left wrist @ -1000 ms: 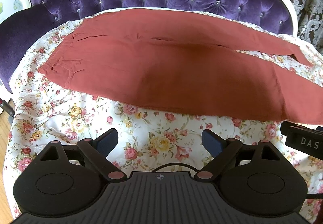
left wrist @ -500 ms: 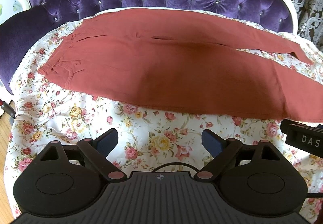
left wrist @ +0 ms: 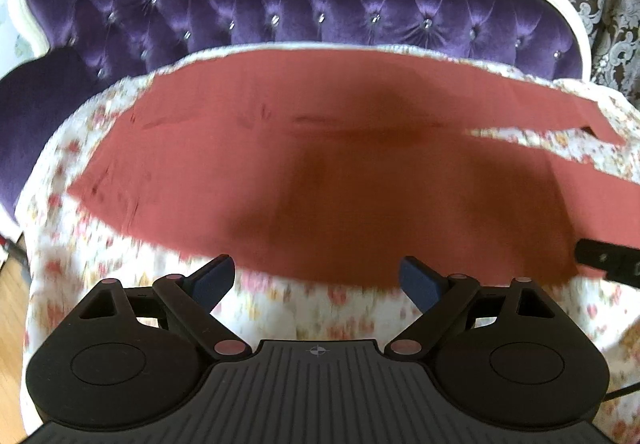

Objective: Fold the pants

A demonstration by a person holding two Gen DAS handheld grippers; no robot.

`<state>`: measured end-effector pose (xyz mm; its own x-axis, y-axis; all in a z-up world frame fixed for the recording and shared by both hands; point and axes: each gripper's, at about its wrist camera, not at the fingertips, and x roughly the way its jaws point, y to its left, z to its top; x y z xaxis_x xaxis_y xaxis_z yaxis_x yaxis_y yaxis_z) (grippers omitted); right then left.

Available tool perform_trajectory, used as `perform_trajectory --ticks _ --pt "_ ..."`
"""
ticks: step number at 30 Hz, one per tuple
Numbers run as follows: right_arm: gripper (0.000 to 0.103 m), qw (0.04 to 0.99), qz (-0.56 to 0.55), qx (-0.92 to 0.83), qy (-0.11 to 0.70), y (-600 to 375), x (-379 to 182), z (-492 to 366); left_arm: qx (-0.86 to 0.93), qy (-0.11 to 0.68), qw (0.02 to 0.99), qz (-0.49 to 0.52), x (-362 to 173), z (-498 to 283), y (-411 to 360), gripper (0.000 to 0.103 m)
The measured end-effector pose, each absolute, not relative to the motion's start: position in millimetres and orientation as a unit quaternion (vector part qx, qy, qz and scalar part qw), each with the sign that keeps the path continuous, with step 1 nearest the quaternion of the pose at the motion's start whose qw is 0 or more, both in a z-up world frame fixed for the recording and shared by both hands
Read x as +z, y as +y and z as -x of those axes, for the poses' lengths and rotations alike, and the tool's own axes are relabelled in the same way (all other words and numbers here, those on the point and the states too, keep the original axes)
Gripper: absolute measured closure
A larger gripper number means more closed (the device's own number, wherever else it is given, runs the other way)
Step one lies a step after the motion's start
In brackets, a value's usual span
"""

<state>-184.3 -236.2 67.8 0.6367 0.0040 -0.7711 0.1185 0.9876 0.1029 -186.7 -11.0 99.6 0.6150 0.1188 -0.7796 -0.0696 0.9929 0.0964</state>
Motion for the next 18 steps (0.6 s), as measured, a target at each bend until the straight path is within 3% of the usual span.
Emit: perform_trajectory --ticks 8,18 --pt "0.035 0.935 -0.015 0.013 0.355 -266.8 78.6 101.1 0.039 0.429 0.901 -0.048 98.2 121.6 -20.7 0.021" --pt "0.040 0.931 0.024 0.059 0.359 -285.0 54.6 -48.3 0.034 0.448 0.892 -0.045 75.1 45.3 -15.5 0.032"
